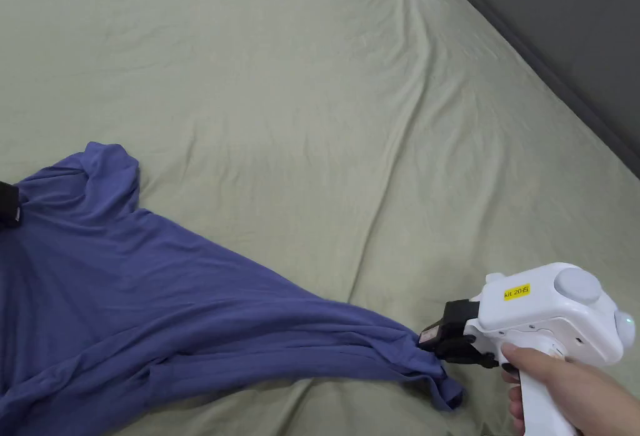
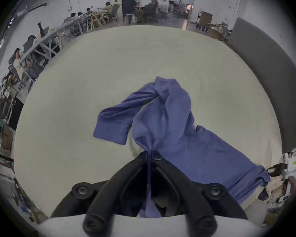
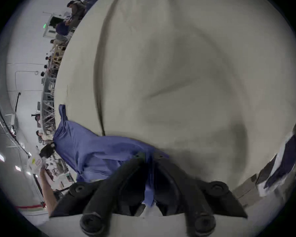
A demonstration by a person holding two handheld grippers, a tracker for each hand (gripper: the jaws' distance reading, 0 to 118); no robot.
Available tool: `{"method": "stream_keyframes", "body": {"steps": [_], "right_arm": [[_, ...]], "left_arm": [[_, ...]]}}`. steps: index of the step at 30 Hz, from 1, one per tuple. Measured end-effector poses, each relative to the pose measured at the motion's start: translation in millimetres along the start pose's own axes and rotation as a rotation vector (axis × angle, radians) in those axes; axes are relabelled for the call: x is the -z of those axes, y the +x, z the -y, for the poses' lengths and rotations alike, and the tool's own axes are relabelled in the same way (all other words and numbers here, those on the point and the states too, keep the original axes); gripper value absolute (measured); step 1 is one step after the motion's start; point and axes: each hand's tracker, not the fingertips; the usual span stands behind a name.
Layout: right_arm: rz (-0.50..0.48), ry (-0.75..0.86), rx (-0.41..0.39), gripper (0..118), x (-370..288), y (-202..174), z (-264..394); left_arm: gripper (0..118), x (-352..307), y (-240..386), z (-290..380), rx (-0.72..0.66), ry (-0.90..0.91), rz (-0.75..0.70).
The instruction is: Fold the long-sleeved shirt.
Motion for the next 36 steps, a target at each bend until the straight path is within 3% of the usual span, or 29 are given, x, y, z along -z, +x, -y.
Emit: {"method": "stream_keyframes", "body": {"steps": [6, 10, 14, 18, 22, 29, 33, 36], "right_arm": [[-0.099, 0.033, -0.073, 0, -30, -6, 7], [-0.075, 0.231, -0.253, 0, -99, -47, 19], [-0.086, 0.367, -0.355, 0, -173, -88, 5], [-0.019, 0.507, -0.488, 0, -240, -133, -18], [0.009, 0.640, -0.512, 0, -299, -170, -56], [0.195, 0.828, -0.552, 0, -374, -241, -133], [0.294, 0.920, -0.528, 0, -413, -268, -180], [0.338, 0.996, -0.454, 0, -447, -279, -213]], "left_arm": [[0, -33, -6, -6, -0.052, 0.021, 0.106], [0, -72, -12, -29, -0.112, 0.063, 0.197], [0, -121, -11, -68, -0.105, 0.149, 0.232], [0, -172, -12, -113, -0.132, 0.246, 0.262], [0, -216, -21, -165, -0.148, 0.335, 0.244], [0, -278, -9, -236, -0.184, 0.458, 0.192], [0, -298, -8, -273, -0.203, 0.525, 0.175], [0, -307, -14, -300, -0.238, 0.571, 0.161]]}}
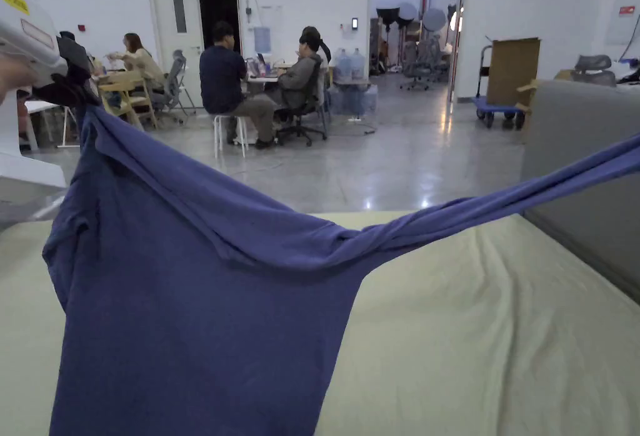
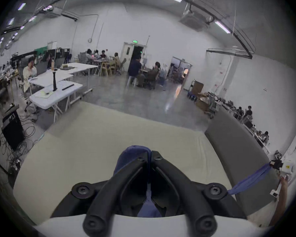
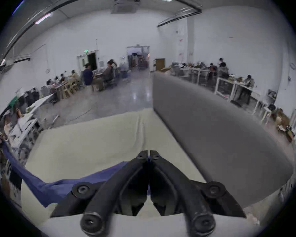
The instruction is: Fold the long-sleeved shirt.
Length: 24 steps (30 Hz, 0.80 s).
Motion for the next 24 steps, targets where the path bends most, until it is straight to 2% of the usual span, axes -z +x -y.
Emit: {"method": "stream_keyframes", "body": {"steps": [5, 6, 9, 12, 15, 20, 24], "right_arm": [[0.040, 0.089, 0.060, 0, -1, 10, -34], [0.044, 0.099, 0.068, 0, 0, 13, -36], [0.022, 0.113, 0.102, 0, 20, 26, -38], [0.008, 0.072, 0.111, 0, 46, 32, -15], [-0.005, -0.013, 0.069, 0, 82, 34, 27], [-0.064, -0.207, -0.036, 0, 132, 40, 137], [-0.101, -0.345, -0.068, 0, 142, 55, 230]], "left_arm": [[0, 5, 11, -30, -0.075, 0.102, 0.060], [0, 41, -26, -80, -0.074, 0.123, 0.077], [0, 59, -26, -82, -0.028, 0.137, 0.083], [0, 85, -26, -52, 0.010, 0.055, 0.050], [0, 122, -33, 1, 0.017, -0.078, 0.036], [0, 175, -56, 125, 0.047, -0.322, -0.008], [0, 186, -74, 213, 0.056, -0.486, -0.039]]}}
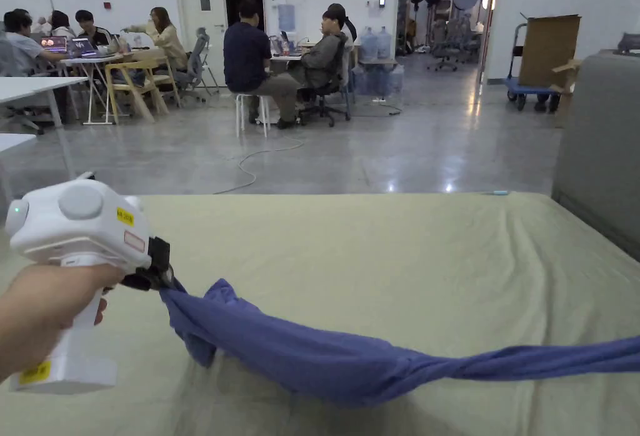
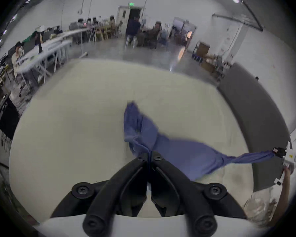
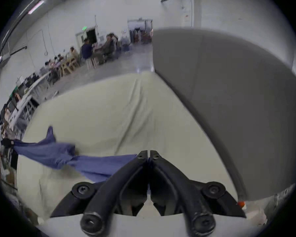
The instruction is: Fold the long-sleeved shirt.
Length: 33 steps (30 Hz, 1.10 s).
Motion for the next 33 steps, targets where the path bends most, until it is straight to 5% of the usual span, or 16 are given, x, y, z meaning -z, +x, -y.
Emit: {"method": "stream_keyframes", "body": {"steps": [9, 12, 21, 33], "right_arm": [[-0.024, -0.120, -0.012, 0, -44, 33, 171], [-0.031, -0.133, 0.002, 0, -69, 51, 213], [-0.012, -0.186, 0.038, 0, -114, 91, 285], [0.051, -0.390, -0.092, 0, -54, 66, 338]], "left_arm": [[0, -22, -34, 144, -0.008, -0.129, 0.030], [0, -53, -52, 192, -0.176, -0.138, 0.150], [0, -114, -84, 307, -0.181, -0.177, 0.123], [0, -65, -139, 376, -0.254, -0.248, -0.017]]}}
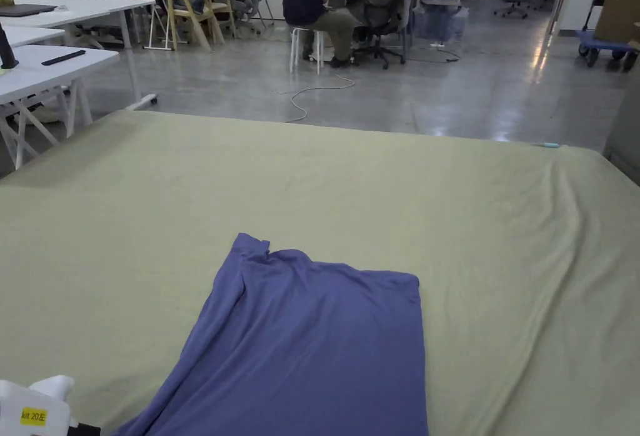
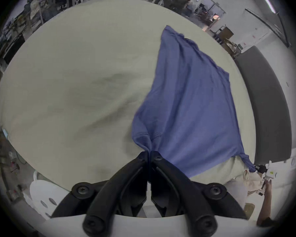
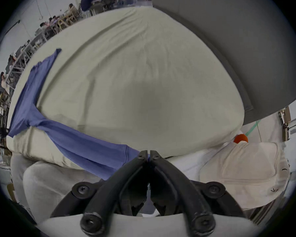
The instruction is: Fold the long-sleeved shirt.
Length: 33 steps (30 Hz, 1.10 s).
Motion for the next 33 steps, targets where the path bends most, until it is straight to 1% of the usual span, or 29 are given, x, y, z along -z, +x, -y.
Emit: {"method": "stream_keyframes", "body": {"steps": [2, 4, 6, 7, 8, 9, 10, 11, 12, 13, 15, 16, 17, 18, 19, 20, 21, 23, 24, 25, 26, 27, 28, 30, 31, 32, 33], "right_arm": [[0.023, -0.023, -0.018, 0, 15, -8, -4], [0.034, -0.042, -0.017, 0, 28, -7, -7], [0.052, -0.056, -0.014, 1, 32, -9, -14], [0.126, -0.041, -0.027, 12, 29, -12, -18], [0.191, -0.003, -0.052, 44, 21, -13, -21], [0.195, 0.020, -0.049, 95, 13, -16, -25], [0.169, 0.059, -0.066, 114, 1, -18, -31], [0.116, 0.117, -0.071, 115, -16, -22, -35], [0.106, 0.159, -0.054, 115, -30, -26, -38], [0.095, 0.201, -0.039, 115, -46, -31, -43], [0.036, 0.281, -0.027, 115, -70, -46, -50], [-0.046, 0.295, -0.019, 109, -63, -39, -56], [-0.113, 0.295, -0.010, 90, -69, -49, -57], [-0.149, 0.301, -0.007, 33, -71, -59, -56], [-0.179, 0.301, -0.015, 0, -71, -72, -56], [-0.193, 0.286, -0.056, 0, -66, -90, -55], [-0.167, 0.299, -0.103, 0, -62, -104, -51], [-0.228, 0.298, -0.197, 0, -56, -139, -49], [-0.248, 0.299, -0.220, 0, -54, -154, -48], [-0.271, 0.300, -0.245, 0, -51, -166, -49], [-0.281, 0.297, -0.268, 0, -47, -178, -50], [-0.290, 0.293, -0.286, 0, -44, -187, -52], [-0.300, 0.289, -0.305, 0, -48, -199, -51], [-0.317, 0.283, -0.333, 0, -41, -215, -55], [-0.320, 0.282, -0.341, 0, -42, -223, -56], [-0.321, 0.279, -0.351, 0, -43, -232, -59], [-0.323, 0.275, -0.359, 0, -40, -239, -63]], "left_arm": [[0, 11, 0, 5, -0.042, -0.005, -0.009], [0, 20, -1, 8, -0.035, -0.012, -0.032], [0, 24, -3, 11, -0.060, -0.011, -0.029], [1, 22, -3, 12, -0.107, -0.002, 0.003], [10, 15, -1, 13, -0.134, 0.026, 0.014], [43, 4, 1, 14, -0.141, 0.075, 0.019], [81, -12, 6, 16, -0.123, 0.136, 0.022], [110, -27, 13, 18, -0.102, 0.183, 0.015], [118, -42, 18, 21, -0.086, 0.231, 0.026], [116, -65, 24, 23, -0.080, 0.340, 0.067], [117, -86, 34, 34, -0.078, 0.349, 0.043], [116, -90, 40, 42, -0.091, 0.335, 0.044], [110, -84, 33, 48, -0.094, 0.283, 0.051], [72, -80, 38, 56, -0.080, 0.216, 0.053], [14, -74, 44, 67, -0.059, 0.188, 0.043], [0, -62, 47, 77, -0.049, 0.196, 0.042], [0, -49, 44, 85, -0.056, 0.180, 0.030], [0, -30, 41, 90, -0.122, 0.145, 0.102], [1, -21, 38, 88, -0.162, 0.153, 0.105], [23, -22, 49, 92, -0.215, 0.176, 0.049], [66, -14, 47, 85, -0.235, 0.201, -0.002], [111, -7, 45, 78, -0.224, 0.229, -0.034], [118, 3, 43, 69, -0.213, 0.229, -0.086], [115, 18, 47, 61, -0.203, 0.243, -0.131], [115, 28, 46, 52, -0.190, 0.242, -0.123], [110, 40, 48, 47, -0.163, 0.206, -0.142], [97, 49, 52, 45, -0.141, 0.158, -0.173]]}}
